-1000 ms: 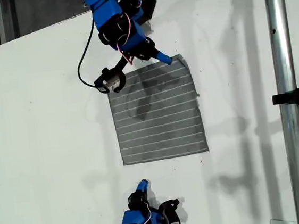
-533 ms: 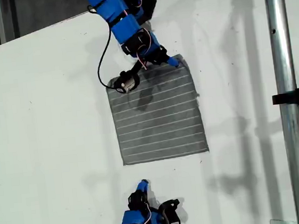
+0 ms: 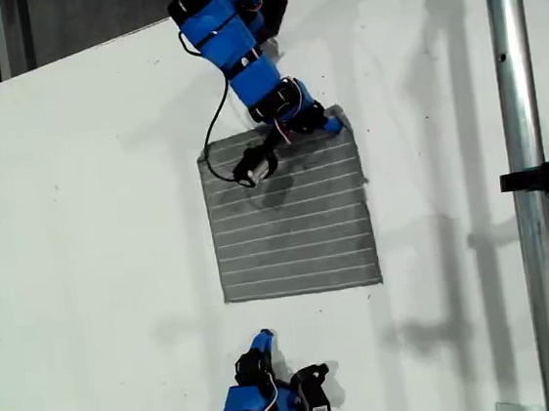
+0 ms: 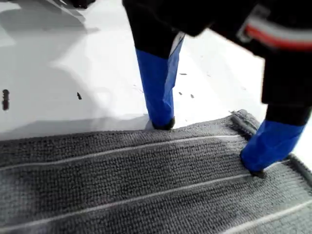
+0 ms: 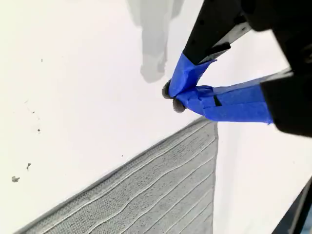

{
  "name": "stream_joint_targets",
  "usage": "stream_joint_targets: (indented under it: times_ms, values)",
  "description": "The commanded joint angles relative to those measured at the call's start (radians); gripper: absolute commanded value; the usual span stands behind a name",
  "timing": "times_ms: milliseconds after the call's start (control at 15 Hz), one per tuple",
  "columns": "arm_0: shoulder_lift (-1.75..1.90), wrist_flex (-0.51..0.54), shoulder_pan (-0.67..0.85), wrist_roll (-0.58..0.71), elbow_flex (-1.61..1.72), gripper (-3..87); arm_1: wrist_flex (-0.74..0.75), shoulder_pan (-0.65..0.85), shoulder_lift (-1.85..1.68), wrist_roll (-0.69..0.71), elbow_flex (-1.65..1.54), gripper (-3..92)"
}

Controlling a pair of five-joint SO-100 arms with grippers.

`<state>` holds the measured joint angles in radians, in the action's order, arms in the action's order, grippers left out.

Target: Grasp corners of a towel and fold twice.

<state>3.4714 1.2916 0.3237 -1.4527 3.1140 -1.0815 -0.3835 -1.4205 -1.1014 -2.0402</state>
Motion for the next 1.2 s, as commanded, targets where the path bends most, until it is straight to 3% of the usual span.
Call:
stream_joint_targets:
  times_ms: [0, 533, 600, 667, 733, 933, 1133]
  values:
    - [0.000, -0.002, -0.008, -0.009, 0.003, -2.8, -0.015, -0.008, 0.075, 0.009, 0.080, 7.3]
    - [0.000, -0.002, -0.009, -0.012, 0.003, -2.8, -0.003, 0.025, -0.028, 0.014, 0.034, -0.1]
    - [0.000, -0.002, -0.011, -0.014, 0.003, -2.8, -0.025, 0.034, -0.049, 0.012, 0.034, 6.2]
    - [0.000, -0.002, -0.012, -0.012, 0.003, -2.8, -0.035, 0.040, -0.094, -0.011, 0.025, 30.6]
    - [0.000, -0.002, -0.015, -0.012, 0.003, -2.8, -0.069, 0.048, -0.160, -0.012, 0.034, 38.4]
    - [0.000, -0.002, -0.021, -0.012, 0.003, -2.8, -0.333, 0.052, -0.411, -0.011, 0.109, 38.3]
    - [0.000, -0.002, -0.021, -0.011, 0.003, -2.8, -0.353, 0.023, -0.416, -0.009, 0.140, 37.7]
